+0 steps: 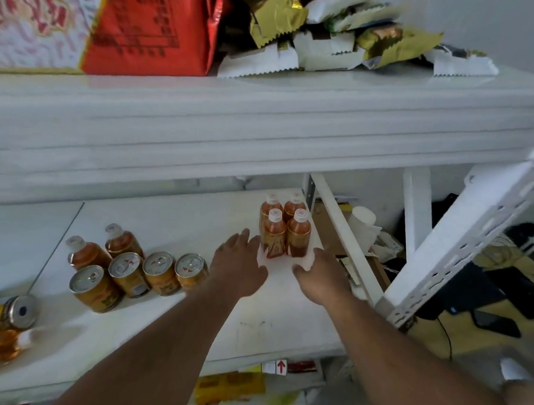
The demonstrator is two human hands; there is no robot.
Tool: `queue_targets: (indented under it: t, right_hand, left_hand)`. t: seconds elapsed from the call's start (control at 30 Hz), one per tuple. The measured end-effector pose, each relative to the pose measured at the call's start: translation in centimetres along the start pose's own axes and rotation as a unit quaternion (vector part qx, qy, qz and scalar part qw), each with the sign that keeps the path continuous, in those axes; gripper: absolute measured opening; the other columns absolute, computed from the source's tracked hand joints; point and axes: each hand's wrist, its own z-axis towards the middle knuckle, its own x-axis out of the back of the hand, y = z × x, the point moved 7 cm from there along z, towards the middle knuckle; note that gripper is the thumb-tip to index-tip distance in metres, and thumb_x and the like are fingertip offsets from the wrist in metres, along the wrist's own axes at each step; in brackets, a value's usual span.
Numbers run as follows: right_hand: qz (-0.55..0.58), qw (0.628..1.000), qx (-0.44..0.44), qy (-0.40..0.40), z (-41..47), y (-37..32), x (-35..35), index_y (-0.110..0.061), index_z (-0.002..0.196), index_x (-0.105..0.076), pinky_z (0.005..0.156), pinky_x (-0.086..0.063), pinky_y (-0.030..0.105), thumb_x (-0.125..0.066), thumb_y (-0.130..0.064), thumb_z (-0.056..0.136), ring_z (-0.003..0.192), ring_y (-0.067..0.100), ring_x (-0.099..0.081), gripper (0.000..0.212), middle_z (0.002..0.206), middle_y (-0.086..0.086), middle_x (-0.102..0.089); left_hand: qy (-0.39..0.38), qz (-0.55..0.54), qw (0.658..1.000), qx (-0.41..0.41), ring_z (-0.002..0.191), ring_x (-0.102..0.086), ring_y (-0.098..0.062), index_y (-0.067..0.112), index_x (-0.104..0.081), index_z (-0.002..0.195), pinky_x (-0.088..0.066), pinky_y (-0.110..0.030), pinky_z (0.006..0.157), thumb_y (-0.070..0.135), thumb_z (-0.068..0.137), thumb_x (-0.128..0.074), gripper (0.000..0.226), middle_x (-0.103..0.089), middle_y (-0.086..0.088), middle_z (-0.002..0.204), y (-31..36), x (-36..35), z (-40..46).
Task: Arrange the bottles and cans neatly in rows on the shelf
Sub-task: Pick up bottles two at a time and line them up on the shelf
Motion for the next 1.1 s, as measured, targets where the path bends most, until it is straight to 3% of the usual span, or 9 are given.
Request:
queue_targets:
  t: [0.1, 0.2, 0.33, 0.5, 0.7, 0.93, 1.1]
  right_hand:
    - [-0.106, 0.992, 0.061, -0.014, -1.8, -1.1, -0.1, -0.023, 0.145, -0.044, 0.113, -0.038, 0.050, -0.050, -0.059, 0.093, 0.141, 0.032, -0.040, 0.063, 0.149, 0.006, -0.048]
    - [-0.162, 0.981, 0.104, -0.012, -4.0, -1.9, 0.4, -0.027, 0.154, -0.028, 0.120, -0.024, 0.054, -0.045, -0.059, 0.097, 0.153, 0.031, -0.020, 0.068, 0.164, 0.003, -0.028]
    - [-0.200, 0.968, 0.147, -0.045, -6.6, -1.9, 0.8, -0.026, 0.160, -0.016, 0.121, -0.018, 0.054, -0.041, -0.061, 0.098, 0.155, 0.028, -0.009, 0.075, 0.169, 0.000, -0.012]
    - [-0.220, 0.955, 0.191, -0.062, -10.9, -1.5, 1.6, -0.021, 0.161, -0.014, 0.121, -0.013, 0.044, -0.039, -0.059, 0.101, 0.155, 0.024, -0.009, 0.076, 0.169, 0.003, -0.009]
    - [-0.196, 0.953, 0.208, -0.097, -16.3, -0.4, 1.0, -0.021, 0.162, -0.014, 0.121, -0.015, 0.041, -0.040, -0.057, 0.102, 0.154, 0.025, -0.010, 0.075, 0.169, 0.004, -0.011]
    - [-0.172, 0.949, 0.239, -0.116, -22.0, -2.0, -1.2, -0.019, 0.161, -0.016, 0.120, -0.019, 0.041, -0.041, -0.056, 0.101, 0.153, 0.027, -0.016, 0.075, 0.168, 0.004, -0.017]
    - [-0.156, 0.948, 0.253, -0.112, -25.7, -4.8, -3.2, -0.018, 0.161, -0.018, 0.119, -0.023, 0.041, -0.043, -0.056, 0.101, 0.151, 0.028, -0.021, 0.075, 0.166, 0.005, -0.021]
  left_hand:
    - [-0.002, 0.027, 1.000, -0.002, 0.151, -0.012, -0.029, 0.024, -0.020, 0.156, -0.021, -0.047, 0.120, 0.049, 0.092, -0.049, 0.074, -0.010, -0.005, 0.166, 0.2, 0.2, -1.9]
    - [-0.002, 0.032, 0.999, 0.011, 0.148, -0.022, -0.028, 0.023, -0.028, 0.154, -0.025, -0.046, 0.118, 0.048, 0.090, -0.048, 0.071, -0.024, -0.005, 0.162, 0.6, 0.7, -4.1]
    - [0.031, 0.033, 0.998, 0.035, 0.133, -0.043, -0.027, 0.022, -0.042, 0.146, -0.037, -0.044, 0.107, 0.049, 0.086, -0.051, 0.067, -0.049, -0.002, 0.144, 1.3, 1.7, -7.8]
    - [0.029, 0.023, 0.997, 0.064, 0.137, -0.040, -0.029, 0.020, -0.041, 0.148, -0.033, -0.044, 0.108, 0.048, 0.088, -0.052, 0.066, -0.046, -0.004, 0.148, 3.3, 1.9, -13.4]
    - [0.003, 0.011, 0.996, 0.089, 0.137, -0.039, -0.028, 0.018, -0.041, 0.146, -0.037, -0.044, 0.107, 0.047, 0.089, -0.052, 0.065, -0.044, -0.005, 0.148, 4.5, 0.8, -19.6]
    - [0.001, 0.016, 0.992, 0.128, 0.143, -0.030, -0.027, 0.022, -0.029, 0.154, -0.033, -0.045, 0.111, 0.049, 0.091, -0.051, 0.072, -0.030, -0.003, 0.160, 1.7, 0.8, -26.0]
    - [0.031, 0.009, 0.991, 0.130, 0.141, -0.034, -0.027, 0.022, -0.031, 0.153, -0.035, -0.043, 0.109, 0.048, 0.091, -0.052, 0.071, -0.036, -0.002, 0.156, -1.3, 1.7, -30.0]
